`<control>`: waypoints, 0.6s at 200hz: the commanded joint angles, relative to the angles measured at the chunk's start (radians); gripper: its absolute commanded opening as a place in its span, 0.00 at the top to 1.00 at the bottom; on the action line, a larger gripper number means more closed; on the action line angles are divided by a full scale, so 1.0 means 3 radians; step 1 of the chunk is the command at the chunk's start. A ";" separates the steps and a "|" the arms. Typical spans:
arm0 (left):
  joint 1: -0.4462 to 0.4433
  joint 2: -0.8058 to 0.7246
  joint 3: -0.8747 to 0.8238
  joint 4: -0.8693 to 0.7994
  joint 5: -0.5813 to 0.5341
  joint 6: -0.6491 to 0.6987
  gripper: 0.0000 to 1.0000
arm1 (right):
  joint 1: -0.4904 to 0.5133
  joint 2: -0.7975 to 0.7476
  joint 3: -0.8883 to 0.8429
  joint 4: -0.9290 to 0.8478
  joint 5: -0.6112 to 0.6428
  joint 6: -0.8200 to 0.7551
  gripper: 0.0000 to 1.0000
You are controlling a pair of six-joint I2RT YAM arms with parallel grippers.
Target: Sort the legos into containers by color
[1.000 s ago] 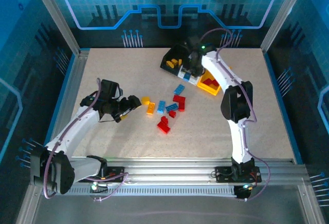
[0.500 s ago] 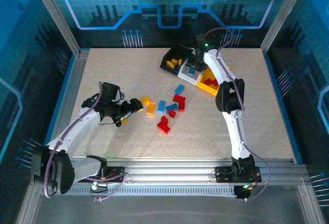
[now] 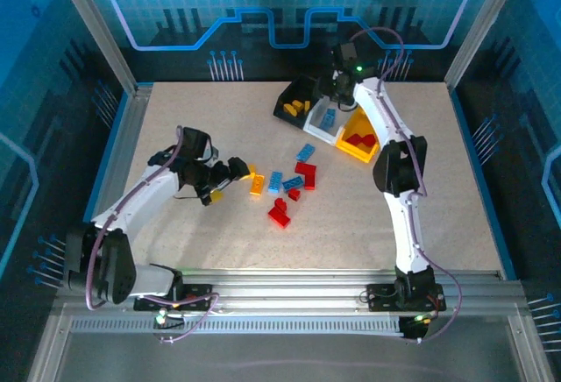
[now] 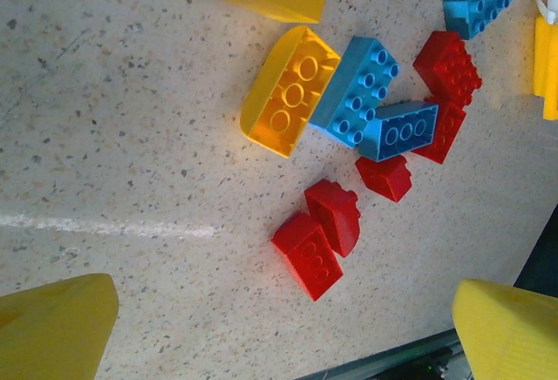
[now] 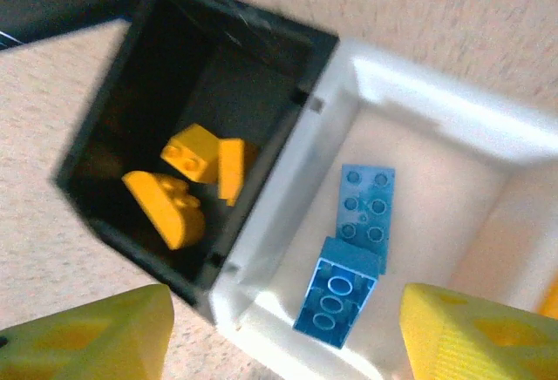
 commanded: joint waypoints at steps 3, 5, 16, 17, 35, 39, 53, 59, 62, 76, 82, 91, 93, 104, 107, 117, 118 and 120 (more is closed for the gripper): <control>0.0006 0.0076 0.0131 0.0069 0.0030 0.0094 0.01 | 0.0161 -0.0628 -0.0178 0.0151 0.0271 -0.0447 0.11; 0.0004 0.0079 0.0132 0.0074 0.0025 0.0094 0.01 | 0.0169 -0.0657 -0.0227 0.0163 0.0279 -0.0453 0.08; -0.0018 0.0102 0.0151 0.0088 -0.0006 0.0116 0.01 | 0.0171 -0.0879 -0.0510 0.0281 0.0161 -0.0464 0.00; -0.0020 0.0104 0.0155 0.0087 -0.0010 0.0118 0.01 | 0.0167 -0.0901 -0.0549 0.0296 0.0128 -0.0467 0.00; -0.0128 0.0200 0.0278 -0.0063 -0.0195 0.0263 0.01 | 0.0059 -0.1220 -0.1073 0.0529 -0.0471 -0.0325 0.00; -0.0159 0.0236 0.0322 -0.0110 -0.0251 0.0309 0.01 | 0.0029 -0.1265 -0.1163 0.0548 -0.0596 -0.0269 0.00; -0.0247 0.0366 0.0469 -0.0258 -0.0426 0.0427 0.01 | -0.0027 -0.1370 -0.1376 0.0498 -0.1044 -0.0178 0.00; -0.0261 0.0425 0.0519 -0.0302 -0.0488 0.0439 0.01 | -0.0025 -0.1414 -0.1445 0.0438 -0.1174 -0.0187 0.00; -0.0262 0.0458 0.0533 -0.0312 -0.0505 0.0437 0.01 | -0.0013 -0.1440 -0.1494 0.0415 -0.1210 -0.0201 0.00; -0.0257 0.0625 0.0637 -0.0343 -0.0578 0.0424 0.01 | 0.0080 -0.1622 -0.1800 0.0340 -0.1258 -0.0297 0.00; -0.0257 0.0733 0.0716 -0.0381 -0.0612 0.0433 0.01 | 0.0128 -0.1725 -0.1985 0.0363 -0.1269 -0.0323 0.00; -0.0262 0.0908 0.0858 -0.0444 -0.0667 0.0460 0.01 | 0.0198 -0.1897 -0.2287 0.0445 -0.1289 -0.0320 0.00; -0.0262 0.0949 0.0893 -0.0457 -0.0675 0.0469 0.02 | 0.0215 -0.1933 -0.2367 0.0464 -0.1295 -0.0319 0.00; -0.0265 0.1161 0.1085 -0.0523 -0.0738 0.0519 0.02 | 0.0300 -0.2106 -0.2696 0.0538 -0.1307 -0.0304 0.00; -0.0267 0.1216 0.1141 -0.0544 -0.0756 0.0532 0.02 | 0.0320 -0.2155 -0.2768 0.0544 -0.1306 -0.0302 0.00; -0.0267 0.1405 0.1333 -0.0601 -0.0817 0.0585 0.04 | 0.0395 -0.2279 -0.3005 0.0565 -0.1280 -0.0286 0.00; -0.0267 0.1422 0.1354 -0.0608 -0.0822 0.0591 0.04 | 0.0402 -0.2291 -0.3021 0.0566 -0.1280 -0.0286 0.00; -0.0267 0.1458 0.1389 -0.0625 -0.0837 0.0601 0.04 | 0.0410 -0.2317 -0.3064 0.0567 -0.1279 -0.0278 0.00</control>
